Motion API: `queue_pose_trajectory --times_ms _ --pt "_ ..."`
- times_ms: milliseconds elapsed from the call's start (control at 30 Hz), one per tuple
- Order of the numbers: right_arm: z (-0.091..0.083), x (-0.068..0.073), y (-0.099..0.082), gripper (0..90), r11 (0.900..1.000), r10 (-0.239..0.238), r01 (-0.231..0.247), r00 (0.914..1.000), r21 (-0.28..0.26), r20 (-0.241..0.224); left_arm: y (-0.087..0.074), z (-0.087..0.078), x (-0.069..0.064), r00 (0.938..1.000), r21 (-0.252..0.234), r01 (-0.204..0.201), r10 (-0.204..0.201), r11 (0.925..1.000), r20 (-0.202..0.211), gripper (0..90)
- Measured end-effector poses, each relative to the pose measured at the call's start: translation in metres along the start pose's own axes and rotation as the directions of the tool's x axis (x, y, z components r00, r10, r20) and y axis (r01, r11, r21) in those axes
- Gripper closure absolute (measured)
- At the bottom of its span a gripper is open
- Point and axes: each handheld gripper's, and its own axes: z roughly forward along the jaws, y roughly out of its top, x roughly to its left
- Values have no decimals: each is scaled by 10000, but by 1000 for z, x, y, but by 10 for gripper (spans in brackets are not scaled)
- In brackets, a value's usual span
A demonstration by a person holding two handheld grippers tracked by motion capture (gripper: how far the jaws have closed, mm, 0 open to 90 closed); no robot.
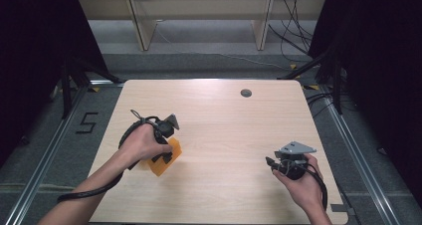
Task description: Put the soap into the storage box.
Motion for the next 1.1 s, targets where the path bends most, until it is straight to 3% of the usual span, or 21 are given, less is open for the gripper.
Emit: queue_pose_trajectory --times_ms 167,400,433,567,600,700,733,900,1100 --pt "0 1 0 593 10000 76 -76 10000 36 19 0 -5 7 9993 -59 343 -343 9994 -121 605" --pt "0 0 0 593 10000 32 -32 10000 29 8 0 -9 15 9988 -115 465 -467 9989 -147 605" --pt "-2 3 1 593 9987 426 -429 9990 260 126 0 -10 17 9981 -165 604 -606 9980 -129 605" --pt "-2 2 0 593 9995 246 -249 9996 179 151 0 -11 21 9978 -140 645 -647 9978 -156 605" --pt "0 0 0 593 10000 9 -9 10000 6 19 1 -11 23 9969 -119 766 -768 9970 -194 605" --pt "-1 2 1 593 9996 236 -236 9997 135 9 1 -12 26 9974 -21 717 -717 9974 -113 605" --pt "0 0 0 593 10000 30 -30 10000 32 26 1 -12 27 9963 -73 853 -854 9963 -33 605" --pt "-2 2 0 593 9996 233 -236 9995 152 192 1 -15 32 9947 -161 1023 -1024 9946 -51 605" --pt "-1 1 0 593 9999 103 -104 9998 52 190 1 -18 38 9919 -369 1264 -1267 9913 -77 605"
